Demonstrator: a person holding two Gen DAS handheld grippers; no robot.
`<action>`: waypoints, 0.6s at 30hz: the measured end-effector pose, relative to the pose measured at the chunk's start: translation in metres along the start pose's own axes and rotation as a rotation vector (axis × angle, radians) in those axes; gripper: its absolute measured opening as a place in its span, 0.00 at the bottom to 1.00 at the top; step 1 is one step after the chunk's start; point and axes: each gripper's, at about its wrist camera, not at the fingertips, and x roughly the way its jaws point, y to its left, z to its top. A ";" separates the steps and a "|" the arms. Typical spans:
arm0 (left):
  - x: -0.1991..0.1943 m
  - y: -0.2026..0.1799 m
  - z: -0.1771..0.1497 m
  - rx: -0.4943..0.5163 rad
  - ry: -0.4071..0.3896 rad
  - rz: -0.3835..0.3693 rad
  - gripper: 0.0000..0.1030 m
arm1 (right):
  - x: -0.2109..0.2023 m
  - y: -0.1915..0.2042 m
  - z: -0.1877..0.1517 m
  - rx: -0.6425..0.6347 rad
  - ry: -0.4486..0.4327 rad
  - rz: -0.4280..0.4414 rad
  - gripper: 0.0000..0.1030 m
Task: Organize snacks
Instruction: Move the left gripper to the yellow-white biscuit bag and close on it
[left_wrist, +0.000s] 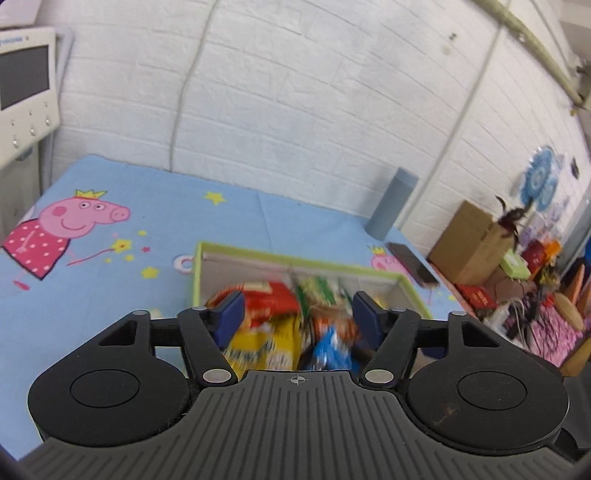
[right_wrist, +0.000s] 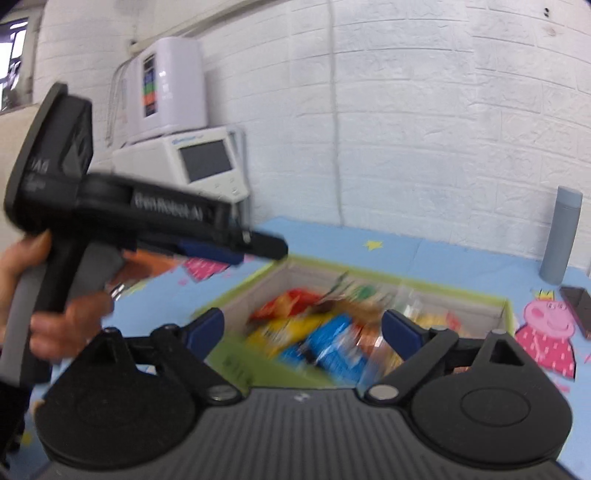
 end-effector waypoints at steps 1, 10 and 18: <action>-0.007 0.002 -0.010 0.011 0.014 0.007 0.53 | -0.005 0.006 -0.012 0.001 0.025 0.022 0.92; 0.029 0.017 -0.066 0.090 0.297 -0.003 0.46 | -0.008 0.048 -0.093 0.060 0.204 0.097 0.92; 0.052 0.019 -0.076 0.062 0.334 -0.022 0.26 | 0.029 0.048 -0.090 0.006 0.244 0.068 0.92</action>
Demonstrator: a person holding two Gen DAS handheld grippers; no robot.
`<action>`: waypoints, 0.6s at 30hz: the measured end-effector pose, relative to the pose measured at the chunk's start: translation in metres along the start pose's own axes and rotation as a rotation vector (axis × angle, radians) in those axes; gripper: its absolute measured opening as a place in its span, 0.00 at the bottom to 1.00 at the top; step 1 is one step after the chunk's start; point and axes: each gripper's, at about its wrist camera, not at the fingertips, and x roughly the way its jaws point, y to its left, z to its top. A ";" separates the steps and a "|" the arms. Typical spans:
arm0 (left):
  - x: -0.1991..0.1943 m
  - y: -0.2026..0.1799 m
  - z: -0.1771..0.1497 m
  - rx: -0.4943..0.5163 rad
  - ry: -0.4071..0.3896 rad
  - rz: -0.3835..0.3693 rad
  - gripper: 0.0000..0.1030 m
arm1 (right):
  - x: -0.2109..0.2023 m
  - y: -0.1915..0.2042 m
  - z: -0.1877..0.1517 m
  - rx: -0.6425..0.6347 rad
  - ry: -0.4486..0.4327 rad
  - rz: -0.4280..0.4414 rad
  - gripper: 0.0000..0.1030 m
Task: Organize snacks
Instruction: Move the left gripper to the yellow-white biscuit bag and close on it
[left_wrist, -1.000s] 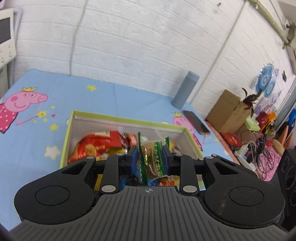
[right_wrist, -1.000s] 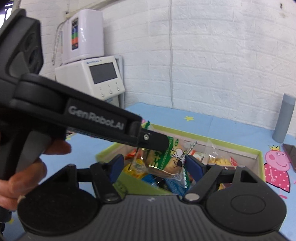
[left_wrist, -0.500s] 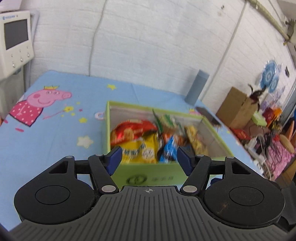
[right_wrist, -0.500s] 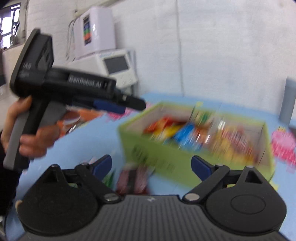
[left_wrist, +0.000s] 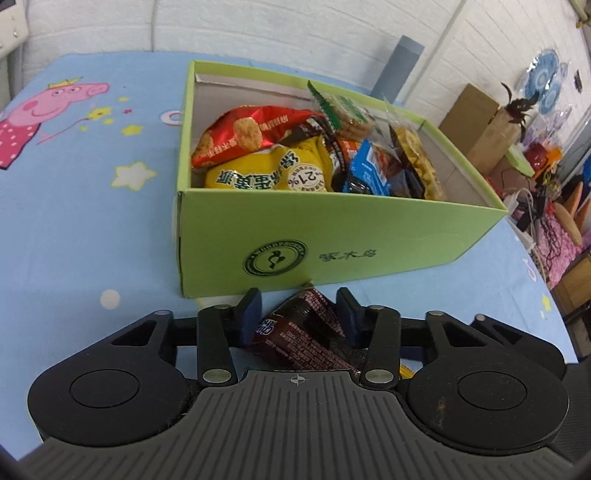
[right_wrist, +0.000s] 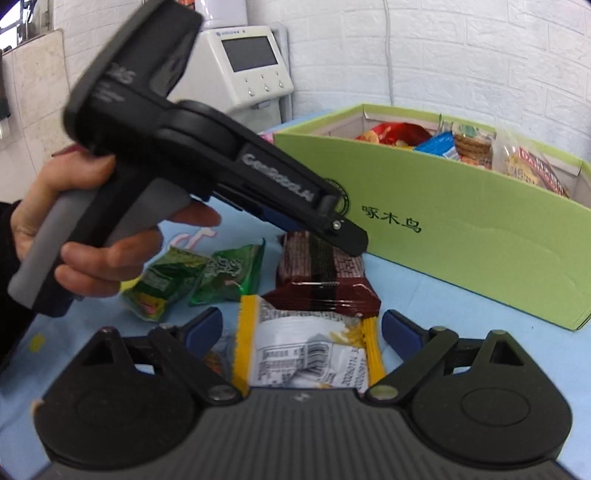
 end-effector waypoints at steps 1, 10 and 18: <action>-0.001 -0.002 -0.002 0.011 -0.003 0.005 0.24 | 0.000 -0.004 -0.001 0.008 0.002 -0.008 0.92; -0.009 -0.030 -0.024 0.004 0.026 -0.020 0.24 | -0.040 -0.033 -0.034 0.012 0.038 -0.175 0.92; -0.015 -0.083 -0.060 0.067 0.063 -0.067 0.24 | -0.087 -0.051 -0.073 0.080 0.045 -0.256 0.95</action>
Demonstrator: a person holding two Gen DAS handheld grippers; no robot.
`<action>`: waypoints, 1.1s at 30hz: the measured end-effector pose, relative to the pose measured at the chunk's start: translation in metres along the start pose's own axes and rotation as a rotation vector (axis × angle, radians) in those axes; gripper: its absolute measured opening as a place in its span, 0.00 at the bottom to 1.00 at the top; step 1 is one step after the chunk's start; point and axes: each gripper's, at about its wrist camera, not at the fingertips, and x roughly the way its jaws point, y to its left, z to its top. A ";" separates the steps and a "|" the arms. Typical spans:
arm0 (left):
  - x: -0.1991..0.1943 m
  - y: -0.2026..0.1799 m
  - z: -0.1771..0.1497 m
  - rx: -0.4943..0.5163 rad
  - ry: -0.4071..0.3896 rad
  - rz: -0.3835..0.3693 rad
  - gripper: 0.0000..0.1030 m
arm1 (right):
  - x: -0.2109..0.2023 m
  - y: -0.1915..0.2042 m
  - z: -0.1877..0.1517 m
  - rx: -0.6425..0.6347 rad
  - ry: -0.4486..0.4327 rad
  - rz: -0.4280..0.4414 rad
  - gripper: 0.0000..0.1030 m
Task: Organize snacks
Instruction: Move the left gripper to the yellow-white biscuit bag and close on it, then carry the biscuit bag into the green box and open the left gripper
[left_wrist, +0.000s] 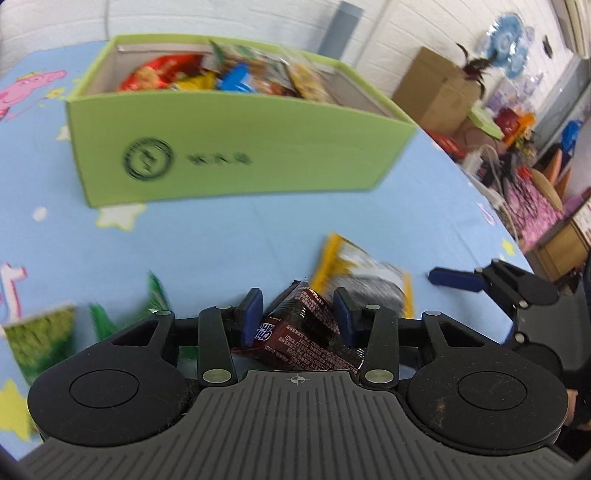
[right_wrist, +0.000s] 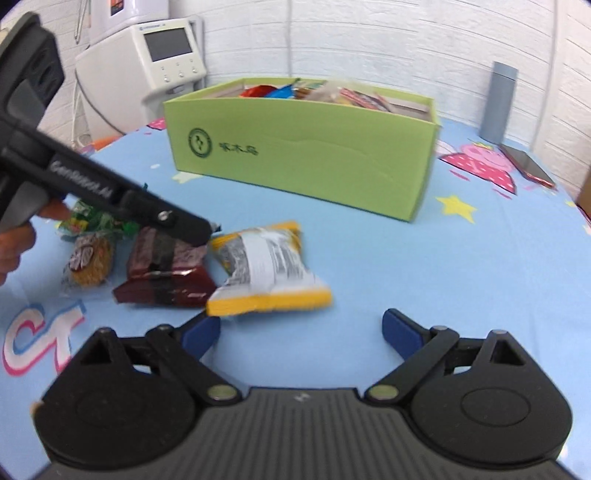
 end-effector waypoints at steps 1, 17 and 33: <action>0.000 -0.004 -0.004 0.005 0.006 -0.004 0.28 | -0.003 -0.003 -0.004 0.013 0.008 -0.011 0.97; 0.011 -0.015 0.033 -0.023 0.014 -0.075 0.34 | -0.007 0.013 0.005 0.125 -0.094 0.131 0.96; 0.027 -0.024 0.024 -0.030 0.046 -0.146 0.26 | 0.014 -0.003 0.013 0.197 -0.087 0.177 0.83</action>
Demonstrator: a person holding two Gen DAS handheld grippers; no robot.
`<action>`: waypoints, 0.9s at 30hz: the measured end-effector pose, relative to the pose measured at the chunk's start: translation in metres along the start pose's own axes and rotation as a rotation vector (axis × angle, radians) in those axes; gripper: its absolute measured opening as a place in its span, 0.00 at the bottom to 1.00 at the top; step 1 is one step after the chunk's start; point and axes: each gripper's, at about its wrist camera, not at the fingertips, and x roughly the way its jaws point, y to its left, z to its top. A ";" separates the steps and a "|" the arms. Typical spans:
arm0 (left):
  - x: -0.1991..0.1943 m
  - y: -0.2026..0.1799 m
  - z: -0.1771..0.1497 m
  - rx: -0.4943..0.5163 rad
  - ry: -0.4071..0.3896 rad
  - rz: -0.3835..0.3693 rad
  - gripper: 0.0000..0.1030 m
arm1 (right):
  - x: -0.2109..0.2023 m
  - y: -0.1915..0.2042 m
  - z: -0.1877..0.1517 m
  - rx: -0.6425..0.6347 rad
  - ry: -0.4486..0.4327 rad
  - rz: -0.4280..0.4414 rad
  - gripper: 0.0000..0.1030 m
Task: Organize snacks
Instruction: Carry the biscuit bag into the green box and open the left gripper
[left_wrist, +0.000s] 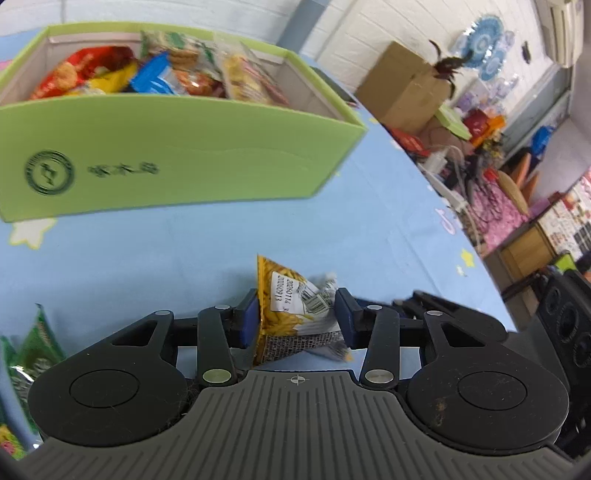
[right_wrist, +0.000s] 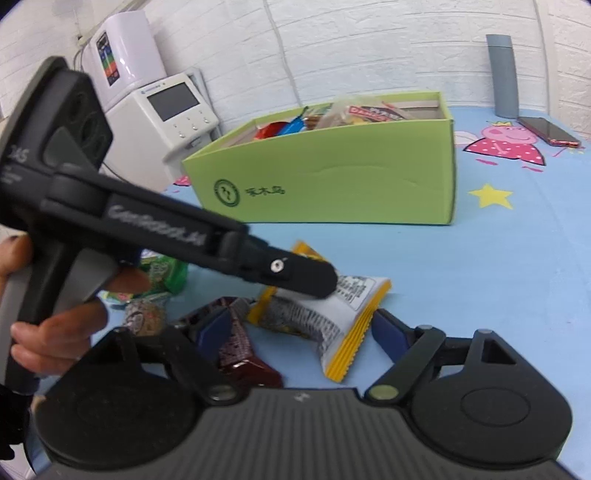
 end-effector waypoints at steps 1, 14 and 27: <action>0.002 -0.001 -0.002 0.000 0.010 0.004 0.30 | -0.003 -0.001 -0.001 -0.002 -0.004 -0.012 0.85; -0.001 -0.003 -0.008 -0.027 -0.009 0.032 0.24 | 0.001 0.008 -0.001 -0.089 0.016 -0.053 0.62; -0.066 -0.004 0.026 0.019 -0.194 0.079 0.23 | -0.002 0.042 0.051 -0.235 -0.069 -0.031 0.66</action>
